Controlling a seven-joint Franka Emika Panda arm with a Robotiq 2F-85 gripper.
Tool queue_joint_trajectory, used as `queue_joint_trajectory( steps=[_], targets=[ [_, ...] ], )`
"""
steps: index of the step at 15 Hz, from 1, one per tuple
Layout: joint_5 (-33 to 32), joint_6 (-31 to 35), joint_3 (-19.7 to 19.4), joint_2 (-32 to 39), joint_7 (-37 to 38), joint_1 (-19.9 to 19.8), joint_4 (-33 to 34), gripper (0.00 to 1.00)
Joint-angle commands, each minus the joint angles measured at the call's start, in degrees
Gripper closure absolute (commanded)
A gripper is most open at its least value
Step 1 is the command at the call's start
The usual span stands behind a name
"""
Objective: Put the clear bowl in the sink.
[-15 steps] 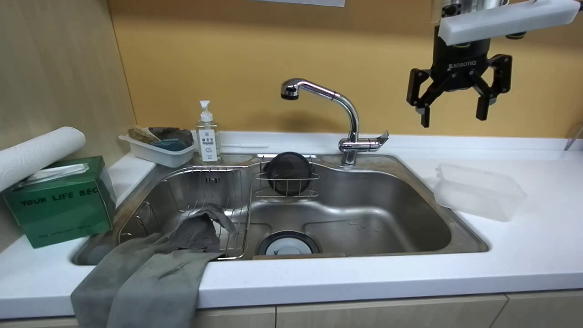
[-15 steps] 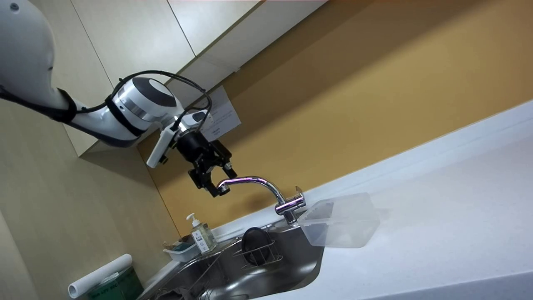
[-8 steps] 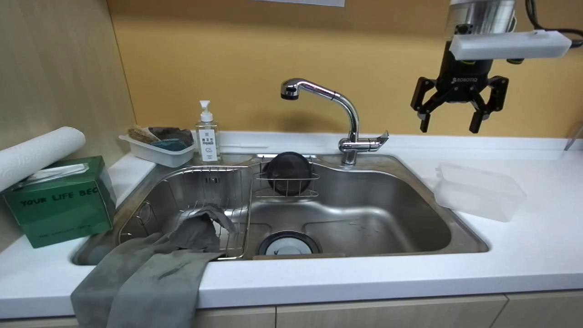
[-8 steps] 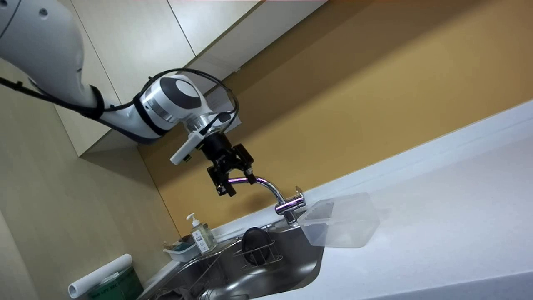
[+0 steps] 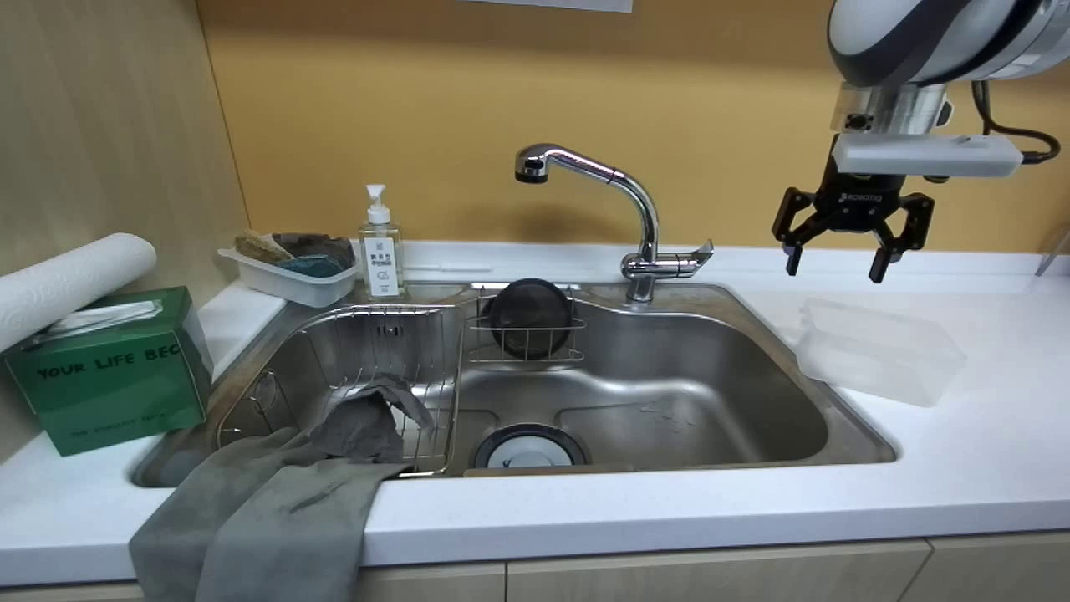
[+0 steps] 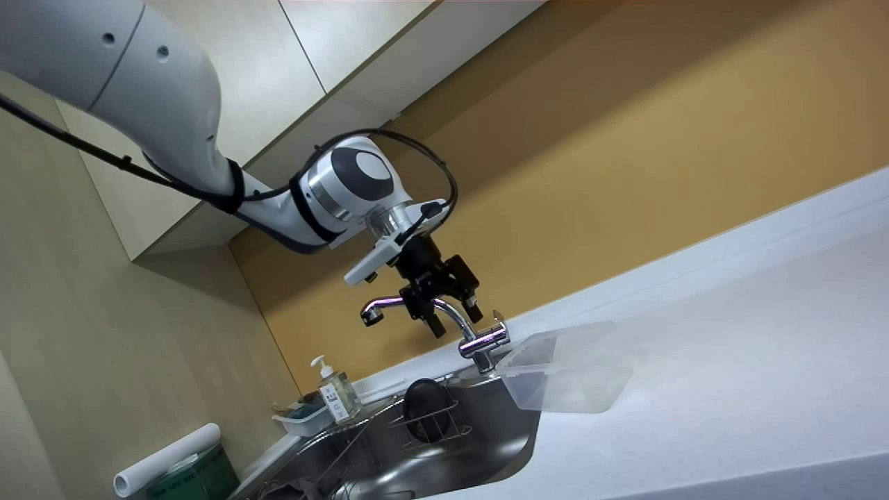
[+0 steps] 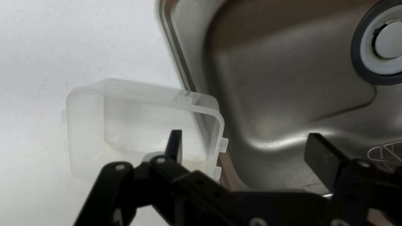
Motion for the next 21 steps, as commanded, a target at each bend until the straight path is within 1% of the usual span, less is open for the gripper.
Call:
queue_joint_trajectory(
  steps=[1, 3, 4, 8, 9, 12, 15, 21],
  targets=[
    [0.11, -0.83, -0.90, 4.64, 5.09, 0.71, 4.05, 0.00],
    [0.83, -1.10, -1.36, 6.51, 7.11, 0.79, 5.39, 0.00],
    [0.47, -0.08, -1.22, 4.37, 3.78, 0.80, 2.49, 0.00],
    [0.47, 0.07, -1.44, 5.30, 3.58, 0.91, 2.78, 0.00],
    [-0.58, 1.02, -1.60, 5.62, 4.68, 1.17, 2.80, 0.00],
    [1.06, 0.52, -2.15, 8.98, 4.22, 0.50, 5.35, 0.00],
    [2.38, 1.55, -2.95, 11.66, 3.32, 0.02, 7.19, 0.00],
    [4.26, 3.40, -3.83, 15.30, 1.70, -0.28, 10.51, 0.00]
  ],
)
